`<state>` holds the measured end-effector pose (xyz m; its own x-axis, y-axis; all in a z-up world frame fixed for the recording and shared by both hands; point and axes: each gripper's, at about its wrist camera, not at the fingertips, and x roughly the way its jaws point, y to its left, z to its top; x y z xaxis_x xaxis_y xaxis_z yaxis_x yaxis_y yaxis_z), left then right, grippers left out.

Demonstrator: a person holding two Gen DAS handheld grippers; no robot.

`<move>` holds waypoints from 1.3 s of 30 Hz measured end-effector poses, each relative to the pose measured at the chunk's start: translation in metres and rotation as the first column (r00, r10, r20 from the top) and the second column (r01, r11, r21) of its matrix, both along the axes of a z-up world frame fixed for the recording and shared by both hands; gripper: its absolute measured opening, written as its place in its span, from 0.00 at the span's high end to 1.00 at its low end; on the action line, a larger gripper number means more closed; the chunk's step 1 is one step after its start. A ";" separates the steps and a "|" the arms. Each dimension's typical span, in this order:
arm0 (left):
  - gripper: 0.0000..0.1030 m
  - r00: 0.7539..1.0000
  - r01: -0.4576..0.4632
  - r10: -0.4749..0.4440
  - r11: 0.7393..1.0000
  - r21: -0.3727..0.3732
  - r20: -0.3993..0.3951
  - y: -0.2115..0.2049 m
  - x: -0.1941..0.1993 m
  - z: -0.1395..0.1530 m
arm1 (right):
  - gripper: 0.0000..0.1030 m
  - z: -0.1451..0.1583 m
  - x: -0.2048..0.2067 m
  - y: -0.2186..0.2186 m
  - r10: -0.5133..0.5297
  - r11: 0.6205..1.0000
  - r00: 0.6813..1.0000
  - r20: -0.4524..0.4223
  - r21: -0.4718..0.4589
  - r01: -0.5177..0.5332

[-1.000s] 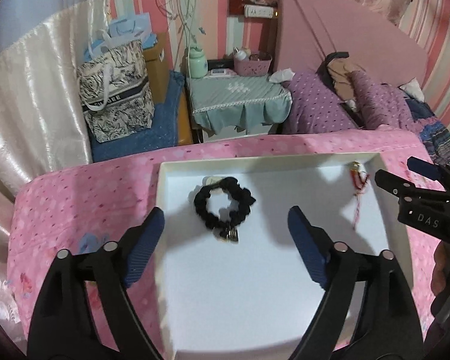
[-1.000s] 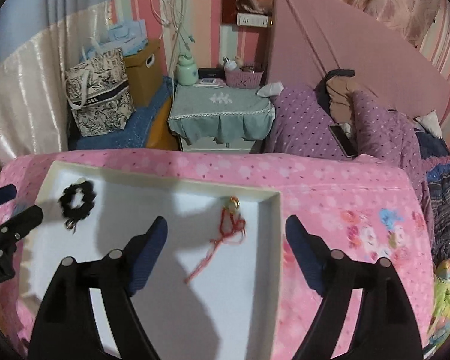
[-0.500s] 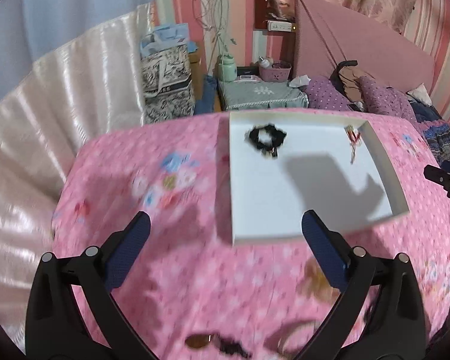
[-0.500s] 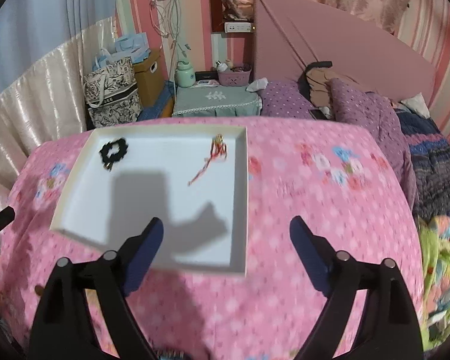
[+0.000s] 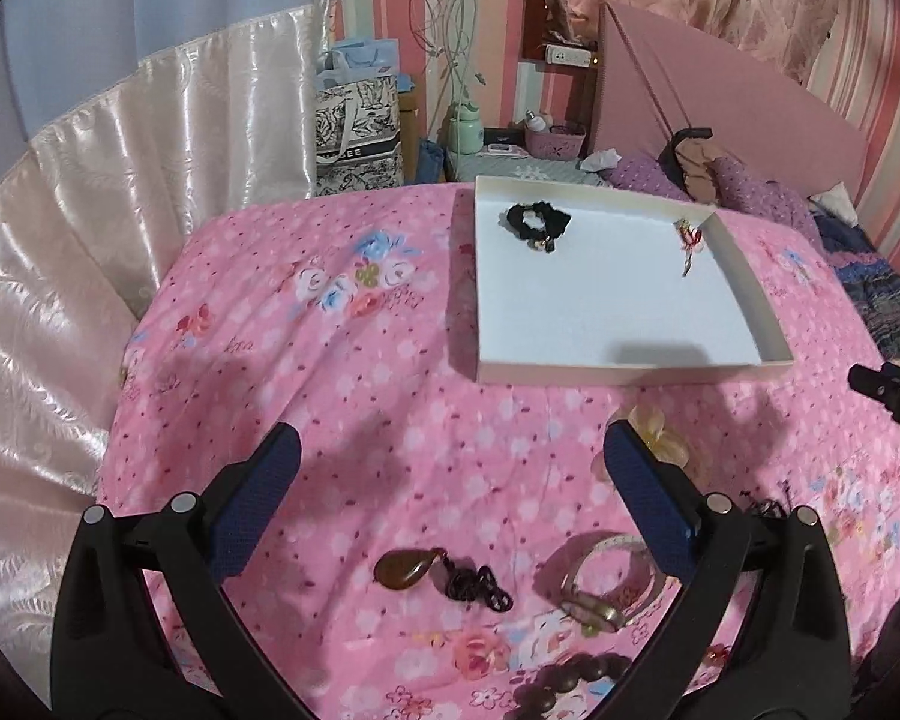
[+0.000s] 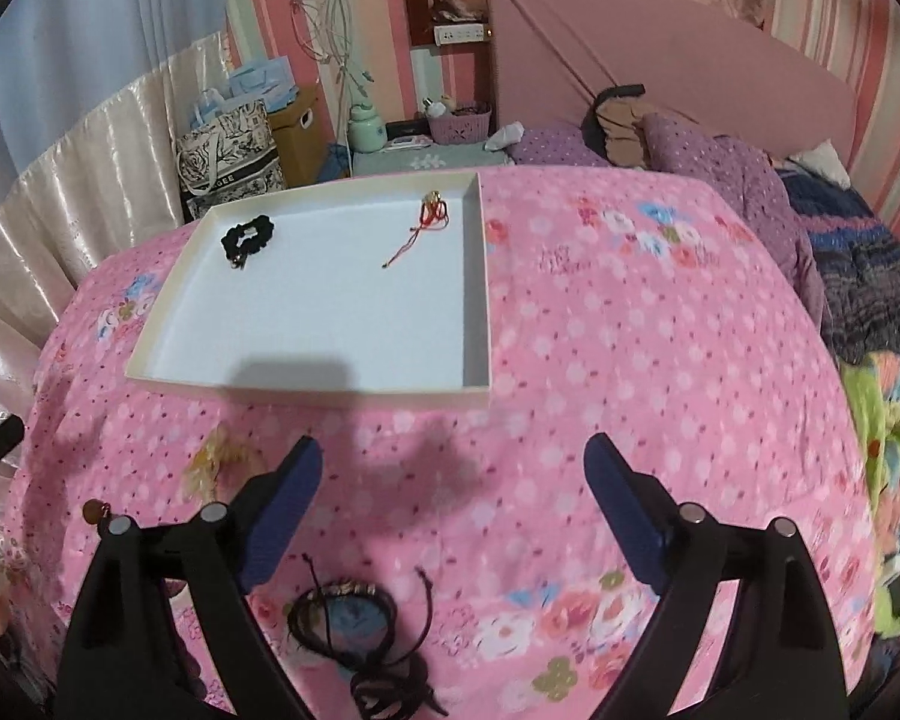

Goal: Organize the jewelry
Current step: 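Lift both tools out of the tray toward the remaining jewelry, then grasp the black clip with brown pendant in the left tool while the right grasps the cream scrunchie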

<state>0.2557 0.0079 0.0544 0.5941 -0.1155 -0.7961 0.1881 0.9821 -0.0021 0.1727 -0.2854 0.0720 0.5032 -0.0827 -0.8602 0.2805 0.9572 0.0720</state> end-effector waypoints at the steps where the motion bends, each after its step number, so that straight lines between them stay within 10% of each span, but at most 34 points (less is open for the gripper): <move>1: 0.03 1.000 0.006 -0.006 1.000 0.005 -0.006 -0.001 -0.003 -0.003 | 0.14 -0.001 -0.003 0.002 -0.002 1.000 1.000 -0.002 0.001 0.002; 16: 0.07 0.984 -0.014 0.017 1.000 0.016 -0.176 0.004 -0.017 -0.053 | 0.14 -0.041 0.009 0.059 0.121 0.992 0.980 -0.160 0.054 -0.114; 20: 0.25 0.966 0.002 -0.005 1.000 -0.014 -0.258 0.001 -0.014 -0.068 | 0.14 -0.050 0.023 0.079 0.159 0.987 0.968 -0.193 0.046 -0.153; 39: 0.56 0.920 0.011 -0.007 1.000 0.008 -0.392 -0.010 -0.004 -0.118 | 0.39 -0.084 0.058 0.105 0.203 0.979 0.946 -0.253 0.080 -0.189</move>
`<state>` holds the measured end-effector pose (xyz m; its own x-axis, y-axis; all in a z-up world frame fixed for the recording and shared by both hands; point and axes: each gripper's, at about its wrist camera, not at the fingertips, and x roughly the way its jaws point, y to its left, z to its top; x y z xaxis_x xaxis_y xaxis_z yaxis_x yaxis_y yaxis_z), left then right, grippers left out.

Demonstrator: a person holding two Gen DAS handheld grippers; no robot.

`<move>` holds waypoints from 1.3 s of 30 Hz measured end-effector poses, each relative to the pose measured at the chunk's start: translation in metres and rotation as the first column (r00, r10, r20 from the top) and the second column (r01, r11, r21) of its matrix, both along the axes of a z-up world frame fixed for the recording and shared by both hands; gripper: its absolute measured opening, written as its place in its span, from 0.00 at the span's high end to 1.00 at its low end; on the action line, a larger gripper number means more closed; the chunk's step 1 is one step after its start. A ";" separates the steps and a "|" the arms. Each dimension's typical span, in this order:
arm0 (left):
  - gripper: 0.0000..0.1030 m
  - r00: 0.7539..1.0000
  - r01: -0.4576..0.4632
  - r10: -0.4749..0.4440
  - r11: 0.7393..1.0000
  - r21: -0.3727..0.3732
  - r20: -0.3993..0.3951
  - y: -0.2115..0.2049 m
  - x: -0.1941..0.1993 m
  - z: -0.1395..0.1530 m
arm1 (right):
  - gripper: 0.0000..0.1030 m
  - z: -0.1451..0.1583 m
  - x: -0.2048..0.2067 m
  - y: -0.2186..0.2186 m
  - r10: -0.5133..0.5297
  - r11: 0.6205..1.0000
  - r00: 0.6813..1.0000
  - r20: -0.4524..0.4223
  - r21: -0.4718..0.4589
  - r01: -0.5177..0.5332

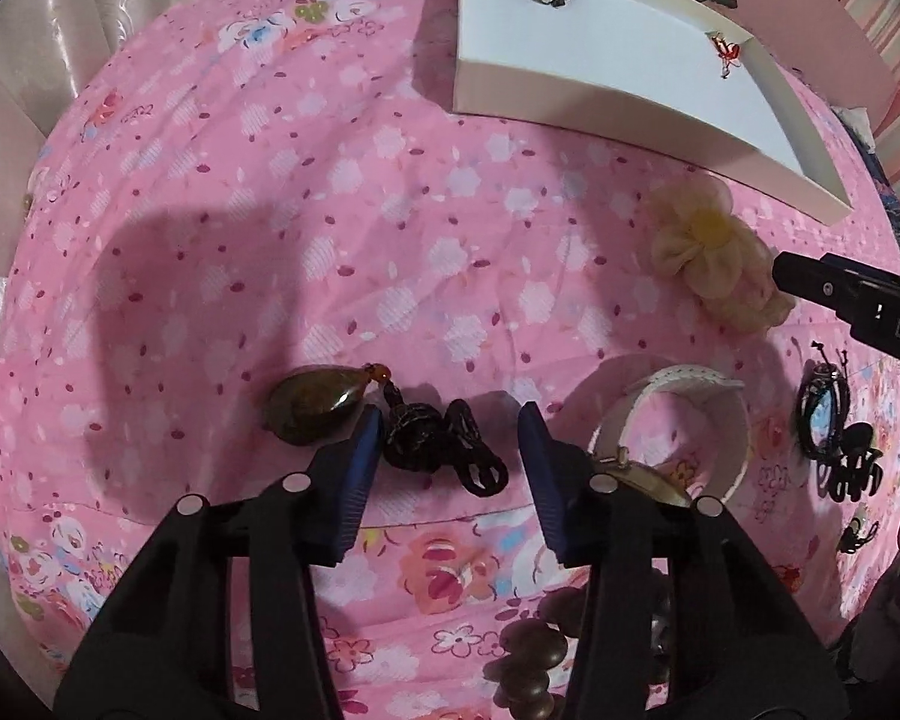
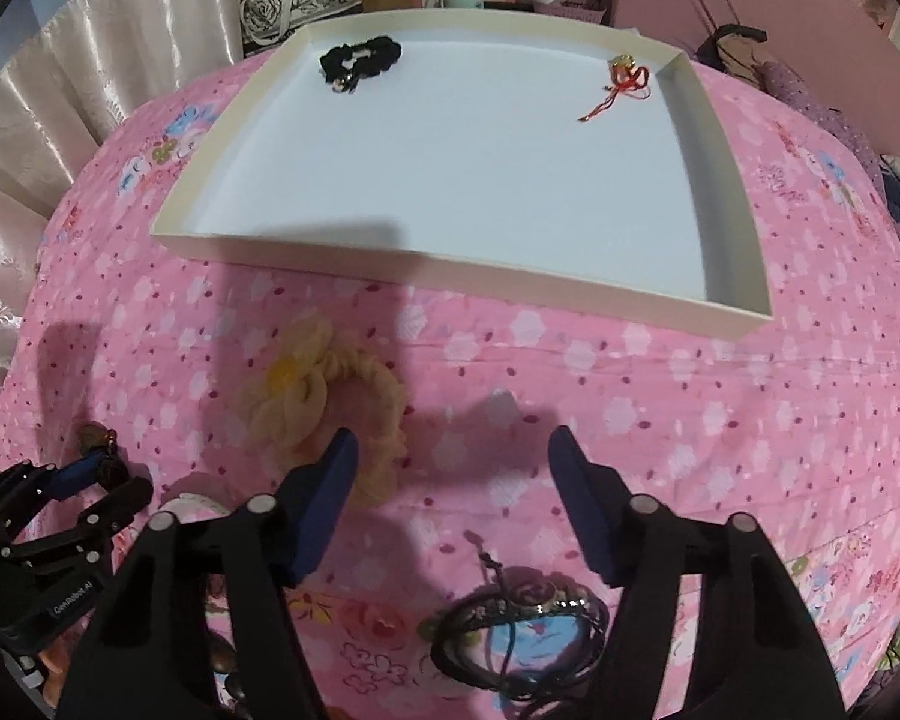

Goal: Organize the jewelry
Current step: 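Grasp the black clip with brown pendant in the left tool while the right grasps the cream scrunchie, then carry both items into the white tray and open both tools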

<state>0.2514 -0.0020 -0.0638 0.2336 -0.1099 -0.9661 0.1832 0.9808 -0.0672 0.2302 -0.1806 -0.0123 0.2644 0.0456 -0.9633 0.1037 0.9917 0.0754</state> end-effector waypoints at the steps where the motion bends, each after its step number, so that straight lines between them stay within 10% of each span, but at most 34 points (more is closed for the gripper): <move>1: 0.56 1.000 0.000 0.000 1.000 0.004 0.004 -0.001 0.000 0.000 | 0.41 -0.003 0.001 0.001 0.000 1.000 1.000 -0.005 0.000 0.000; 17: 0.72 0.999 0.015 -0.016 0.999 0.037 0.037 -0.009 0.005 0.002 | 0.90 -0.018 0.004 0.009 0.018 1.000 1.000 -0.012 0.012 -0.018; 39: 0.78 0.982 0.052 -0.040 0.997 -0.056 0.187 -0.017 0.024 0.090 | 0.93 0.055 0.017 -0.031 -0.035 0.999 0.985 0.166 0.034 0.030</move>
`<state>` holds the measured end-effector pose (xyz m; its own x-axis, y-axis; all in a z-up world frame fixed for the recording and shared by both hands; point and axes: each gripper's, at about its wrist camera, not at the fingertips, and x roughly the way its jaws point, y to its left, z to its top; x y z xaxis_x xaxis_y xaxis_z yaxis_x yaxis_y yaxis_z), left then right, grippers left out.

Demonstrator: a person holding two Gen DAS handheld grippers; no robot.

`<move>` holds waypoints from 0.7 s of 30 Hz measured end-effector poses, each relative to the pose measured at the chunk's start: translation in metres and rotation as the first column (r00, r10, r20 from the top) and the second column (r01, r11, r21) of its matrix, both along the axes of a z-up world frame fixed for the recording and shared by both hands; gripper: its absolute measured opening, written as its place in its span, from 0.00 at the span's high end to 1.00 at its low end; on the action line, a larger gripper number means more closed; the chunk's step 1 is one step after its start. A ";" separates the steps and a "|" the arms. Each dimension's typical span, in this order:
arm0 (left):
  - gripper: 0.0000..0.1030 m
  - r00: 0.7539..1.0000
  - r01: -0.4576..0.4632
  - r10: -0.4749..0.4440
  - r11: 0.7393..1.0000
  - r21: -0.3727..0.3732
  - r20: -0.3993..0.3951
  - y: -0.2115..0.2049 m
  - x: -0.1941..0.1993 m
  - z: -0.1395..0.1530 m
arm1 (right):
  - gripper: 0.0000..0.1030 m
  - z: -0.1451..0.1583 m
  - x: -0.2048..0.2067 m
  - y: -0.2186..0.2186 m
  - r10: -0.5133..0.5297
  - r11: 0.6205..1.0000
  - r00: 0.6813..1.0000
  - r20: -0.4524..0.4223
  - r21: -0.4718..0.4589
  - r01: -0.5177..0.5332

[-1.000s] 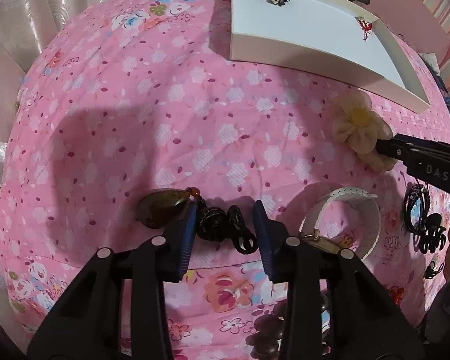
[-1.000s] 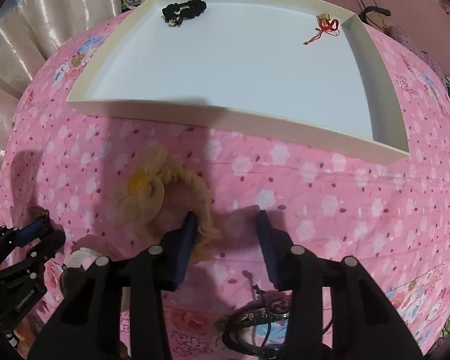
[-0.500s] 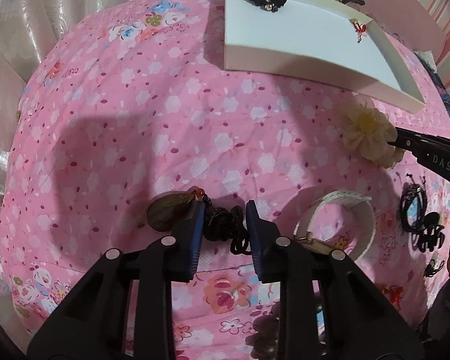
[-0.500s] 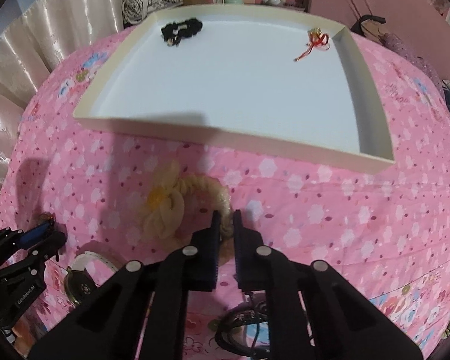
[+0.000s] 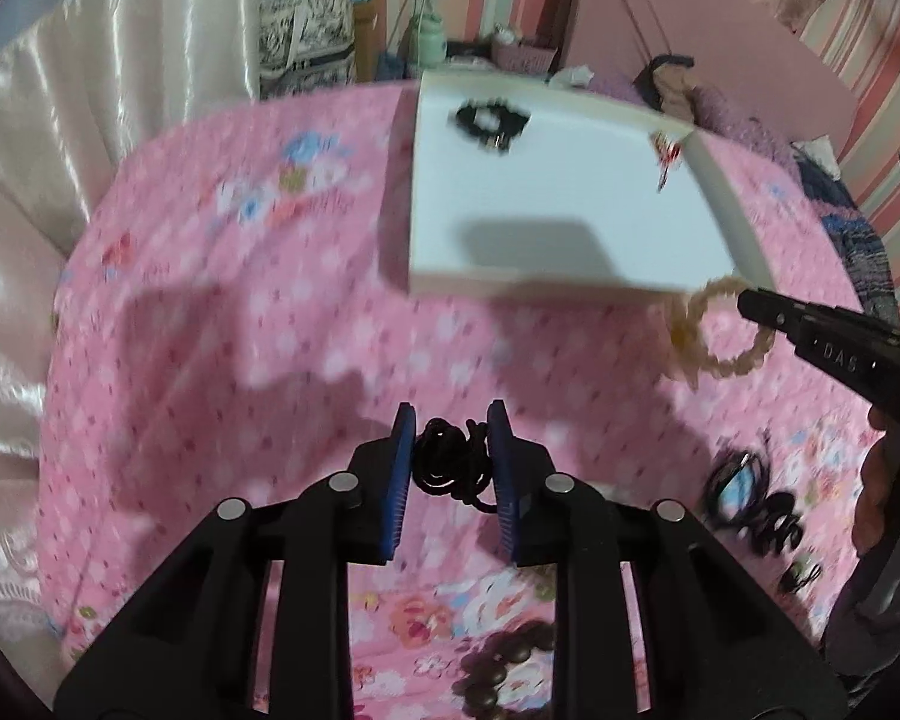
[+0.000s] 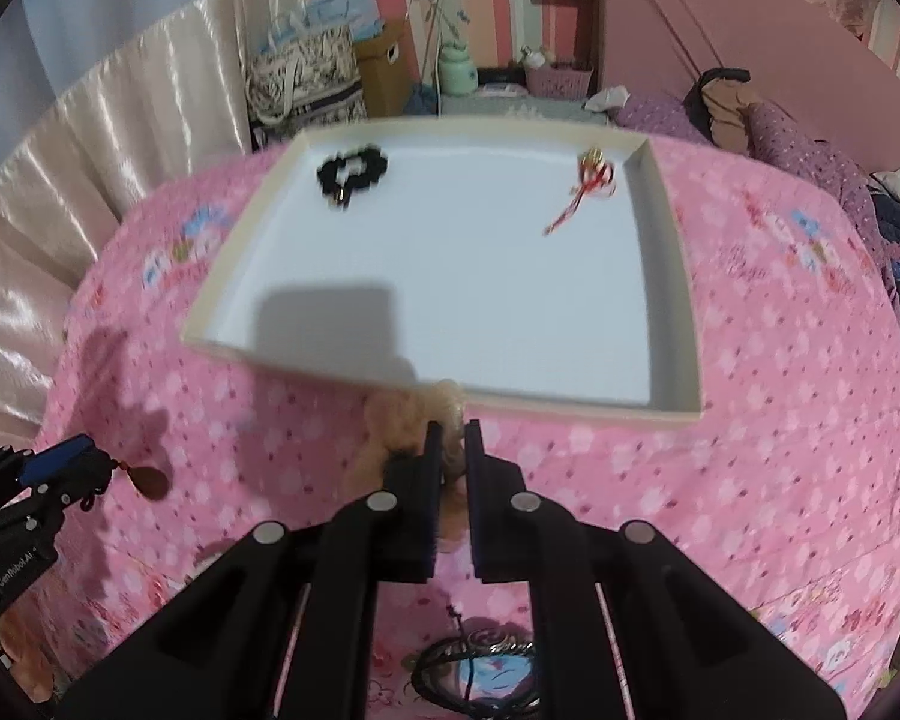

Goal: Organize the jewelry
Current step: 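Carry both items into the white tray and open both tools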

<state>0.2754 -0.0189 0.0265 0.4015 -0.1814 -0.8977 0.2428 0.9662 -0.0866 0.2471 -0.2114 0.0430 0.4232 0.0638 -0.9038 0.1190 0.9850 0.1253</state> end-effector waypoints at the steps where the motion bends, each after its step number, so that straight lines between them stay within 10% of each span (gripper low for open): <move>1: 0.78 1.000 0.003 -0.003 1.000 -0.005 0.013 -0.003 0.003 0.006 | 0.93 0.005 0.003 -0.002 -0.003 1.000 1.000 0.009 -0.001 0.003; 11: 0.78 0.995 0.046 -0.043 0.998 -0.037 0.093 -0.038 0.064 0.047 | 0.93 0.036 0.050 -0.026 -0.050 0.999 0.996 0.070 -0.011 0.051; 21: 0.78 0.995 0.048 -0.048 0.999 0.002 0.087 -0.078 0.147 0.017 | 0.93 0.006 0.123 -0.046 -0.103 0.994 0.993 0.049 0.049 0.101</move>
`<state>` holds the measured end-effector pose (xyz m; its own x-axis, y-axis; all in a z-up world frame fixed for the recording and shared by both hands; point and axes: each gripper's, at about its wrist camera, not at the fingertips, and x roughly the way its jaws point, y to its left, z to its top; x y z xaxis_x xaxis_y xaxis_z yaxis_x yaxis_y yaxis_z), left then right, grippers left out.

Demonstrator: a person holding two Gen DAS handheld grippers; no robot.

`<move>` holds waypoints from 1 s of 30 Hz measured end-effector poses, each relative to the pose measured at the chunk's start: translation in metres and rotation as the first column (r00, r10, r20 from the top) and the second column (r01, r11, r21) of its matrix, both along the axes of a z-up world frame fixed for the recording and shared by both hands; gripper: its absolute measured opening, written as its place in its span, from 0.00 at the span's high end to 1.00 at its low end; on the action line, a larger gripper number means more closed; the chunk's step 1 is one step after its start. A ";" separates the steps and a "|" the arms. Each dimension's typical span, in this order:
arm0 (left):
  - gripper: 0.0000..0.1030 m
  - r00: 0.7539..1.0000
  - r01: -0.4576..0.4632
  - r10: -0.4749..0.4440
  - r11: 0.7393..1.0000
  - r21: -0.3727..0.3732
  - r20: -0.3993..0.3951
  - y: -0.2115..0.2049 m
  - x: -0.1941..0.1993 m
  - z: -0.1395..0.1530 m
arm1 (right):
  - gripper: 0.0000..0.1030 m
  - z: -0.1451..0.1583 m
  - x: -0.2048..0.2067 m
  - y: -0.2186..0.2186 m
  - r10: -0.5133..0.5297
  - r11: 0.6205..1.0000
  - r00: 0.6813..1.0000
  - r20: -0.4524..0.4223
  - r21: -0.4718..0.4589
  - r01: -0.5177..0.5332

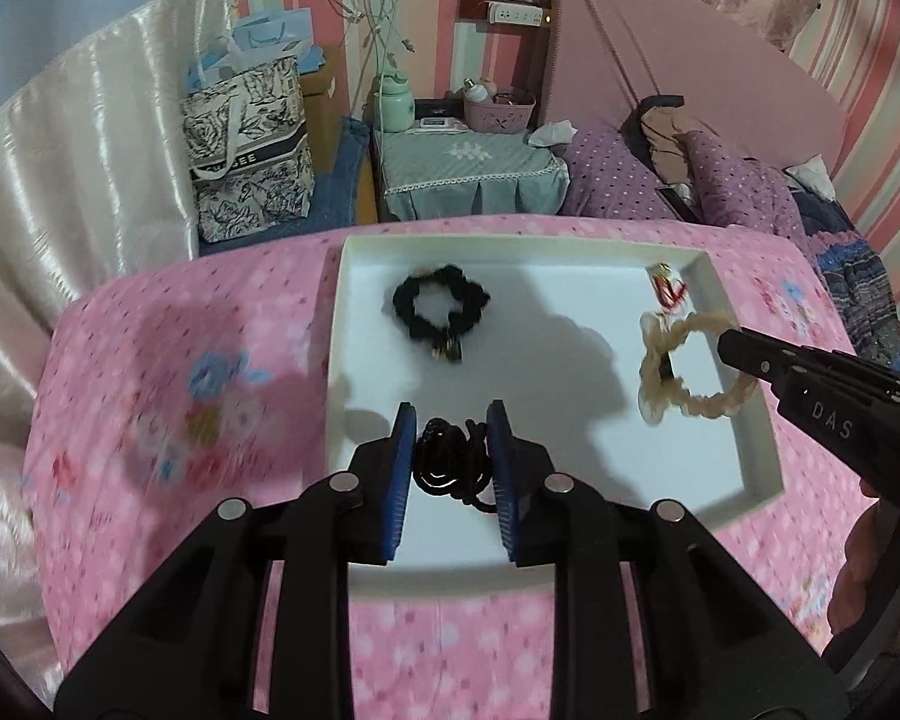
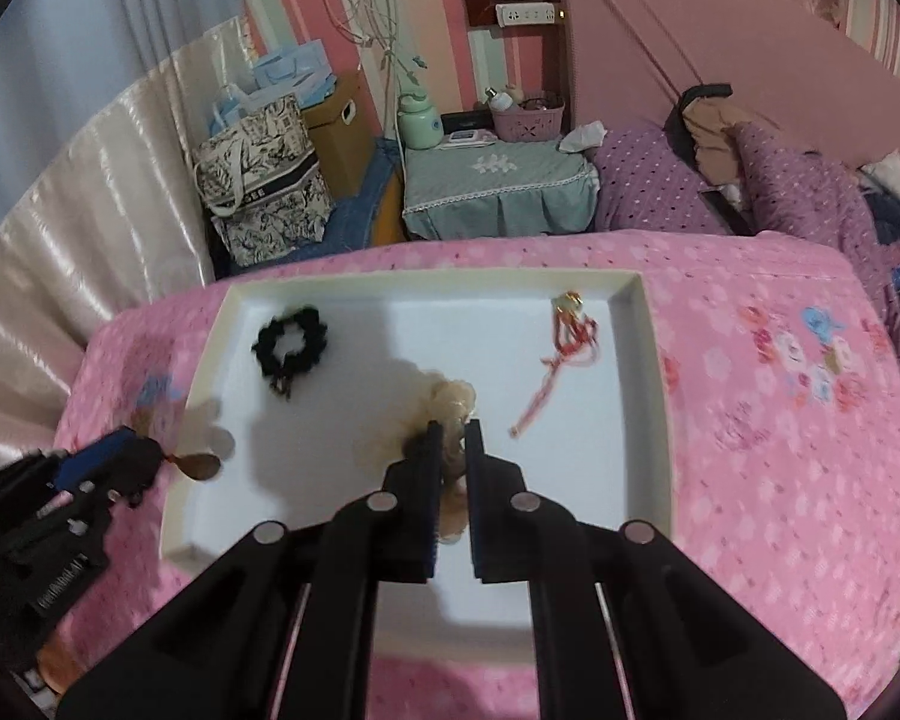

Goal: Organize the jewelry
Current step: 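Carry both items into the white tray and open both tools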

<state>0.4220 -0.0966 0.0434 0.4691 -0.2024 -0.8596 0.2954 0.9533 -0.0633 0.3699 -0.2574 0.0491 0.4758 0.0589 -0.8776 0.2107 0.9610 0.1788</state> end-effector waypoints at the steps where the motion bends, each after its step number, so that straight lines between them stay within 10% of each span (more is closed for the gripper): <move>1: 0.78 1.000 0.005 -0.005 1.000 0.002 -0.002 -0.004 0.010 -0.004 | 0.93 -0.004 0.008 -0.003 -0.006 1.000 1.000 -0.001 0.006 0.006; 30: 0.72 0.999 -0.042 0.042 0.998 0.051 -0.013 -0.019 0.085 -0.082 | 0.90 -0.088 0.077 -0.023 -0.058 0.992 0.997 -0.058 -0.115 0.051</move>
